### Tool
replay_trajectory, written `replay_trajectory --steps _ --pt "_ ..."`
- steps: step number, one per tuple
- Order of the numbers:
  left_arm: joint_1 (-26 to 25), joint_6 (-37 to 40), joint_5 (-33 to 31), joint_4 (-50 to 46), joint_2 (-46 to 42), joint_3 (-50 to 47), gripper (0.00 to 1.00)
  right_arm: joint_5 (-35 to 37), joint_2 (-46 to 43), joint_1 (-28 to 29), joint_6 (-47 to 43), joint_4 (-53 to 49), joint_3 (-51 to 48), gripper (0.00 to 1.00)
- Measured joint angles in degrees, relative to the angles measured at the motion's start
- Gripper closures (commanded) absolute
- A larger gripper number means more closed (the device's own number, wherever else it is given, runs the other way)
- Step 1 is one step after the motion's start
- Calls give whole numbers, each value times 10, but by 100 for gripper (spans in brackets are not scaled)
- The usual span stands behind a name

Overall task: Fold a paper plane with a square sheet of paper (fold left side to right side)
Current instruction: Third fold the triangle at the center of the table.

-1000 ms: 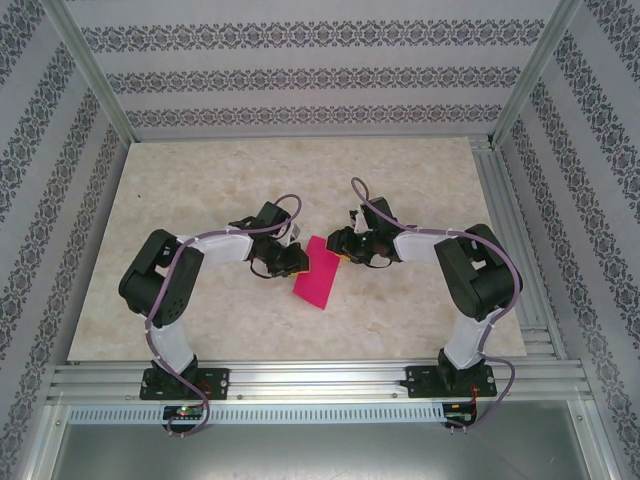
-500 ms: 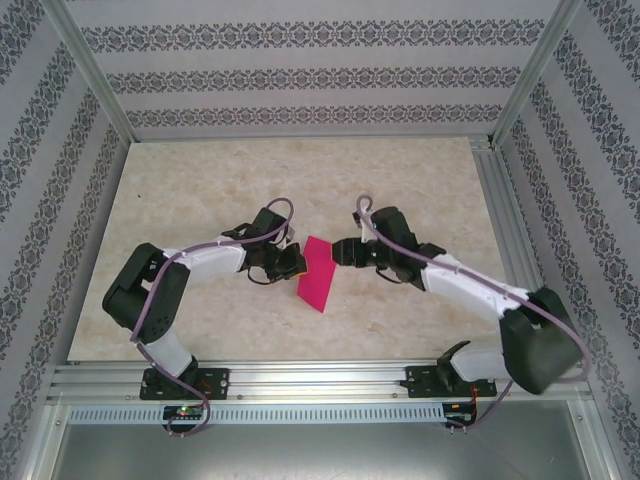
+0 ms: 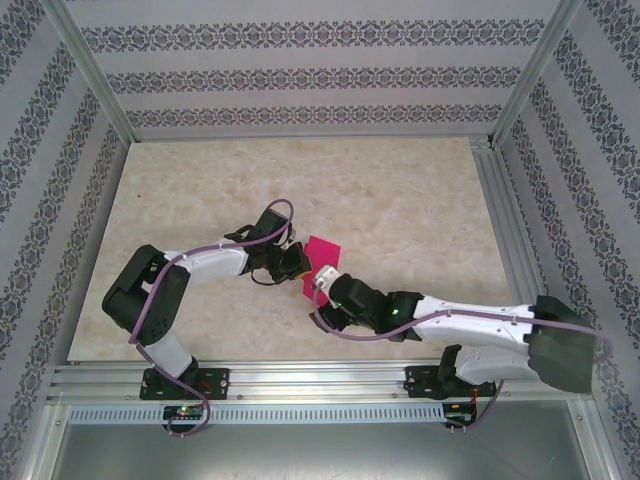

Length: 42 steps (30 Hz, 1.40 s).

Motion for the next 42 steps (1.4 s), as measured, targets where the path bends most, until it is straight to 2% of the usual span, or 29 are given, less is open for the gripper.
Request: replay_trajectory --steps 4,9,11,17,20,21,25,28,33,35,37,42 --pt "0 -3 0 2 2 0 95 45 85 30 -32 -9 49 32" --pt "0 -3 0 2 3 0 95 80 142 38 -55 -7 89 36" --pt "0 -3 0 2 3 0 95 92 153 37 -61 -6 94 43" --pt "0 -3 0 1 4 0 94 102 162 21 -72 1 94 72" --pt "0 -3 0 1 9 0 92 95 162 15 -78 1 94 95" --pt "0 -3 0 1 10 0 91 90 162 12 -79 1 94 100" --pt "0 2 0 -1 10 4 77 71 157 2 -83 5 90 100" --pt "0 19 0 -14 10 12 58 59 148 -4 -85 5 81 100" --pt "9 50 -5 -62 -19 18 44 38 137 -15 -88 5 73 100" --pt "20 66 -11 -93 -42 23 43 31 136 -19 -91 6 72 100" --pt "37 86 -15 -125 -68 40 46 23 136 -21 -95 5 70 100" --pt "50 125 -4 -147 -66 107 65 8 136 -25 -95 7 69 100"
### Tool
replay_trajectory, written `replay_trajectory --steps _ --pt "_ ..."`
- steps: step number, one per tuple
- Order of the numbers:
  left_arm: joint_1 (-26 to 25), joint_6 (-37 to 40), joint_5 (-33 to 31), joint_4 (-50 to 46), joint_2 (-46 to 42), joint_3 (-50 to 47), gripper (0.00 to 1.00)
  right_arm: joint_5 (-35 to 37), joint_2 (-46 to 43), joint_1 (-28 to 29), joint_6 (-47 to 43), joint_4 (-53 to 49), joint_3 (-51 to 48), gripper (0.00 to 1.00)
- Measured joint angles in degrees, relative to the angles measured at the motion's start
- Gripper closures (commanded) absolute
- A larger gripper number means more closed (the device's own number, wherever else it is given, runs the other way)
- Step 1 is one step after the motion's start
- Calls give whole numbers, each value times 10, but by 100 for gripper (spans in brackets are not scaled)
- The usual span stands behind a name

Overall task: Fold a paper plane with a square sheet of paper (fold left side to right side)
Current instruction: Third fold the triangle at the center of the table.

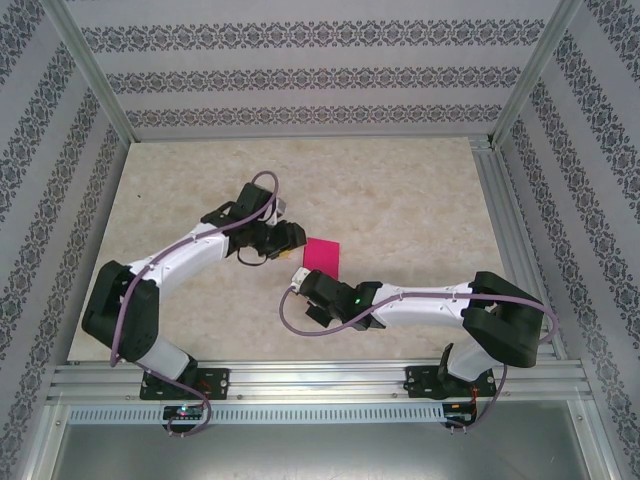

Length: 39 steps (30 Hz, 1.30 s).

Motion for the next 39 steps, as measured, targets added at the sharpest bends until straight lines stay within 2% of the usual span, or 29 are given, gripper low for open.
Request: replay_trajectory --steps 8,15,21,26,39 --pt "-12 39 51 5 161 102 74 -16 0 -8 0 7 -3 100" --pt "-31 60 50 -7 259 157 77 -34 0 -24 5 16 -8 100" --pt "-32 74 30 -27 279 162 78 -72 0 -47 18 24 -24 100" --pt "-44 85 9 -47 290 167 79 -130 -4 -89 29 28 -38 100" --pt "-50 97 -3 -54 299 180 80 -245 -5 -166 38 32 -40 100"
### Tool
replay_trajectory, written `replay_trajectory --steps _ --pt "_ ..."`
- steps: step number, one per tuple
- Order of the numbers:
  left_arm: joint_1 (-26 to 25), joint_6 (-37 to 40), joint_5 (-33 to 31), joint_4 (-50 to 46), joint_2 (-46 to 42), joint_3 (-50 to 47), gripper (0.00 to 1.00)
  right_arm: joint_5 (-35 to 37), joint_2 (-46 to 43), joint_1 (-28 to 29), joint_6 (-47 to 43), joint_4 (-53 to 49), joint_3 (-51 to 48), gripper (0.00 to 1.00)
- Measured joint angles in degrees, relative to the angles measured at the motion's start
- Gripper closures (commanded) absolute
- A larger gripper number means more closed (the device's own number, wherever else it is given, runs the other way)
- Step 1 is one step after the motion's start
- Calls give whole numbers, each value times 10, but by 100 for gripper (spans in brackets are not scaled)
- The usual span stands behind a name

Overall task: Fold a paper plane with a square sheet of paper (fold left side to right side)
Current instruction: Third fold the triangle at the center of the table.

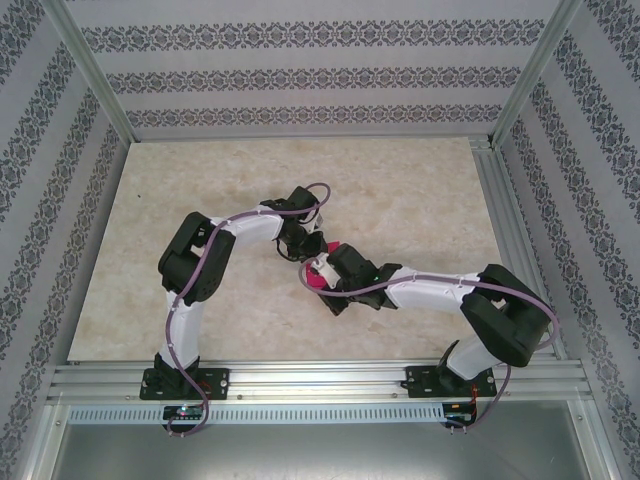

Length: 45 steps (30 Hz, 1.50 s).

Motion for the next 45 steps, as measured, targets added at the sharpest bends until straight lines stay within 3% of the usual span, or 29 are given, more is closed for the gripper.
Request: replay_trajectory --steps 13,45 --pt "-3 2 -7 -2 1 3 81 -82 8 -90 36 7 -4 100" --pt "-4 2 -9 -5 3 6 83 -118 51 -130 71 6 -7 100"
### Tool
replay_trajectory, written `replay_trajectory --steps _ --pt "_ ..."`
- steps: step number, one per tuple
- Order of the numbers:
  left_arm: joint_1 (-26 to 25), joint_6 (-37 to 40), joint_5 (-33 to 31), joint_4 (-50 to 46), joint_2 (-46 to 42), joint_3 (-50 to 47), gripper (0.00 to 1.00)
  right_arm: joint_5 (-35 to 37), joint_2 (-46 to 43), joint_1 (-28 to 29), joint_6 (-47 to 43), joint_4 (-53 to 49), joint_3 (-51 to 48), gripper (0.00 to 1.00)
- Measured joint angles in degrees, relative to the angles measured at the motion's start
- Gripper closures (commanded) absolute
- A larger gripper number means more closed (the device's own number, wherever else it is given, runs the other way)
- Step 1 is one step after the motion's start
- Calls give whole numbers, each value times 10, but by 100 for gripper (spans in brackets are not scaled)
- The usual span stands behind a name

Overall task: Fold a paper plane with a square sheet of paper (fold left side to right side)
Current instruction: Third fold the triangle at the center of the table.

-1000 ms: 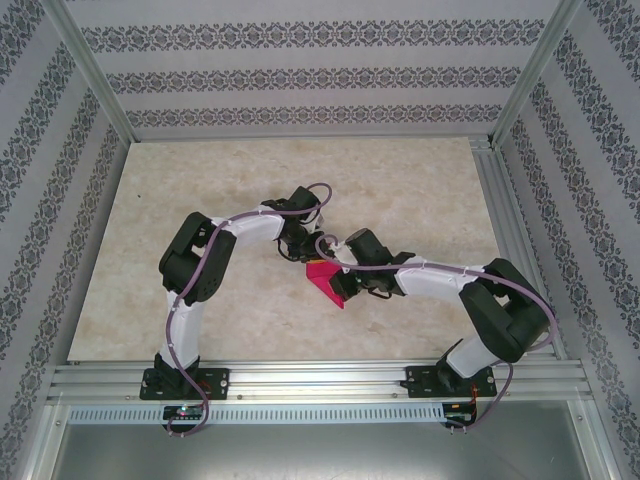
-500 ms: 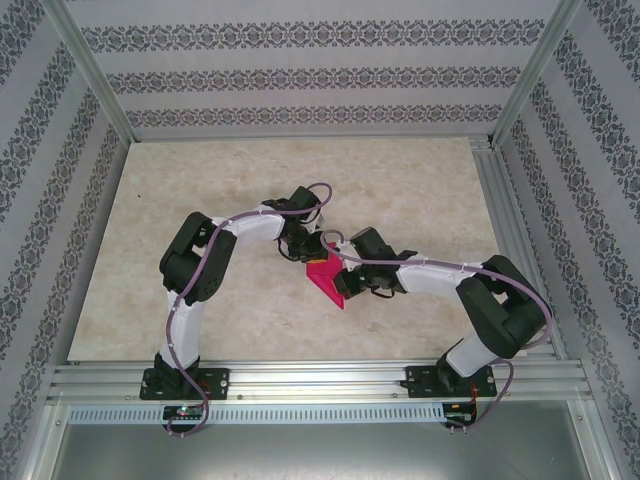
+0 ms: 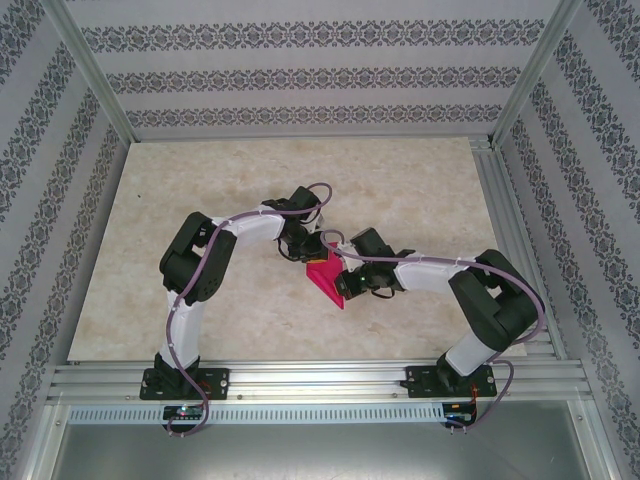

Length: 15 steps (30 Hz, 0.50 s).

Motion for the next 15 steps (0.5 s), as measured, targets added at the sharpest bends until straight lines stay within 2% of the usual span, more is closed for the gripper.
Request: replay_trajectory --steps 15 --pt "0 0 0 0 0 0 83 -6 9 -4 0 -19 15 100"
